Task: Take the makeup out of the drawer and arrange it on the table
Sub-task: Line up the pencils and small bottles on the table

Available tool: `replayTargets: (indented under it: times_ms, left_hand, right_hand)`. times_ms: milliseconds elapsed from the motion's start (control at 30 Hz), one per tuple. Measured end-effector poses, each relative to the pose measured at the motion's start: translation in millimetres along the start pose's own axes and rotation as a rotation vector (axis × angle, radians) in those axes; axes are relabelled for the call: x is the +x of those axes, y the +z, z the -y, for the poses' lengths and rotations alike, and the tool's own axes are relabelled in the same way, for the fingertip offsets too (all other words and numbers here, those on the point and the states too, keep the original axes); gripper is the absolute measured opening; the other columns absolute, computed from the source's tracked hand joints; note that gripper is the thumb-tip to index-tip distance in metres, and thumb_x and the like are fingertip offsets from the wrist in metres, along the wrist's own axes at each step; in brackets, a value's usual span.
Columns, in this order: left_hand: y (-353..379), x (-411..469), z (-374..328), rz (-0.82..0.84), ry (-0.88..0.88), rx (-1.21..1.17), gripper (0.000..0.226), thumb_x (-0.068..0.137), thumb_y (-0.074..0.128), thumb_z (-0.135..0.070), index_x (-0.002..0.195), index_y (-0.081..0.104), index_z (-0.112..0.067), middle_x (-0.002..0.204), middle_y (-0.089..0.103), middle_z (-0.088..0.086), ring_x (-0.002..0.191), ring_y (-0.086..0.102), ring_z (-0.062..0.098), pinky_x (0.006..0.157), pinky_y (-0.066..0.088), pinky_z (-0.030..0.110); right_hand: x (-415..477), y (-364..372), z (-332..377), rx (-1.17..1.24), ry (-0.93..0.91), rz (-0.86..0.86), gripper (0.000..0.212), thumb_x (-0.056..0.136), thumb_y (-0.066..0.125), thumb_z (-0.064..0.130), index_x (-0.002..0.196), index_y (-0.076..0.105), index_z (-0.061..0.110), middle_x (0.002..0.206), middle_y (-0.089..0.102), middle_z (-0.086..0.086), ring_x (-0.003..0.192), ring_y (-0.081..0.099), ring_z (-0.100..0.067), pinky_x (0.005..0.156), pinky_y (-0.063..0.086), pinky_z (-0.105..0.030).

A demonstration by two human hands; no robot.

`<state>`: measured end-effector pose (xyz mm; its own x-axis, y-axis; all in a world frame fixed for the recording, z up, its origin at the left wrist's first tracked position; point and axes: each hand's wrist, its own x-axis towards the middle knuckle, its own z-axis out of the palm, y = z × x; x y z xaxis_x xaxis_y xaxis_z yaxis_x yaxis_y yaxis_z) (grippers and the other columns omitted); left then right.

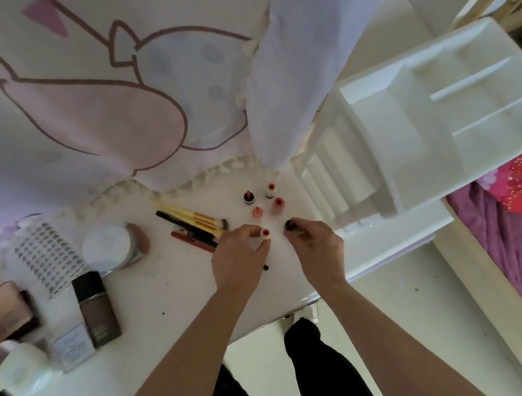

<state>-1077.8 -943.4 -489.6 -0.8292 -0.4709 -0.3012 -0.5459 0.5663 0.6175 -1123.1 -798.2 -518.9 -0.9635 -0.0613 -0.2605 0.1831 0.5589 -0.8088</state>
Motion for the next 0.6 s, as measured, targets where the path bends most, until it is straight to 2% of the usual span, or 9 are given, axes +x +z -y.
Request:
replayTargets:
  times_ms: [133, 200, 300, 400, 500, 600]
  left_hand:
    - [6.4, 3.5, 0.5, -0.017, 0.043, 0.021, 0.018, 0.086, 0.072, -0.037, 0.102, 0.07, -0.029, 0.084, 0.06, -0.016, 0.087, 0.058, 0.014, 0.074, 0.046, 0.028]
    - [8.0, 4.2, 1.7, -0.021, 0.05, 0.03, 0.019, 0.085, 0.073, -0.036, 0.102, 0.071, -0.027, 0.073, 0.048, -0.022, 0.084, 0.058, 0.016, 0.072, 0.046, 0.029]
    - [10.6, 4.8, 3.5, -0.042, 0.077, 0.046, 0.02, 0.085, 0.074, -0.034, 0.102, 0.072, -0.024, 0.07, 0.041, -0.024, 0.081, 0.056, 0.016, 0.07, 0.042, 0.028]
    - [13.5, 6.5, 3.9, -0.055, 0.065, 0.023, 0.022, 0.085, 0.074, -0.035, 0.103, 0.072, -0.023, 0.071, 0.044, -0.02, 0.082, 0.054, 0.015, 0.07, 0.038, 0.025]
    - [16.3, 8.4, 3.1, -0.06, 0.055, 0.016, 0.023, 0.085, 0.073, -0.034, 0.104, 0.072, -0.022, 0.075, 0.052, -0.013, 0.085, 0.058, 0.019, 0.071, 0.039, 0.025]
    - [16.3, 7.3, 3.4, -0.065, 0.051, 0.003, 0.024, 0.086, 0.072, -0.035, 0.106, 0.072, -0.023, 0.082, 0.06, -0.01, 0.087, 0.058, 0.018, 0.072, 0.043, 0.027]
  right_hand:
    - [6.0, 4.4, -4.2, -0.062, -0.033, -0.007, 0.021, 0.088, 0.076, 0.033, 0.108, 0.078, 0.026, 0.093, 0.066, 0.015, 0.074, 0.062, 0.006, 0.07, 0.043, -0.003]
    - [7.9, 4.6, -5.4, -0.14, -0.035, 0.006, 0.022, 0.089, 0.072, 0.042, 0.109, 0.076, 0.033, 0.092, 0.062, 0.017, 0.069, 0.059, 0.008, 0.065, 0.043, -0.006]
    - [11.1, 3.8, -5.5, -0.199, -0.031, 0.023, 0.024, 0.09, 0.069, 0.049, 0.111, 0.074, 0.038, 0.094, 0.06, 0.019, 0.069, 0.059, 0.003, 0.065, 0.045, -0.014]
    - [12.6, 4.2, -2.9, -0.231, -0.031, 0.034, 0.024, 0.091, 0.067, 0.051, 0.111, 0.074, 0.041, 0.096, 0.059, 0.019, 0.072, 0.058, 0.0, 0.065, 0.045, -0.015]
    - [13.9, 5.2, -2.4, -0.259, -0.026, 0.029, 0.024, 0.091, 0.065, 0.052, 0.111, 0.074, 0.041, 0.099, 0.062, 0.015, 0.075, 0.061, -0.005, 0.068, 0.051, -0.025]
    - [14.7, 5.5, -4.0, -0.276, -0.029, 0.026, 0.025, 0.091, 0.064, 0.054, 0.11, 0.074, 0.042, 0.1, 0.062, 0.014, 0.075, 0.062, -0.007, 0.068, 0.053, -0.027]
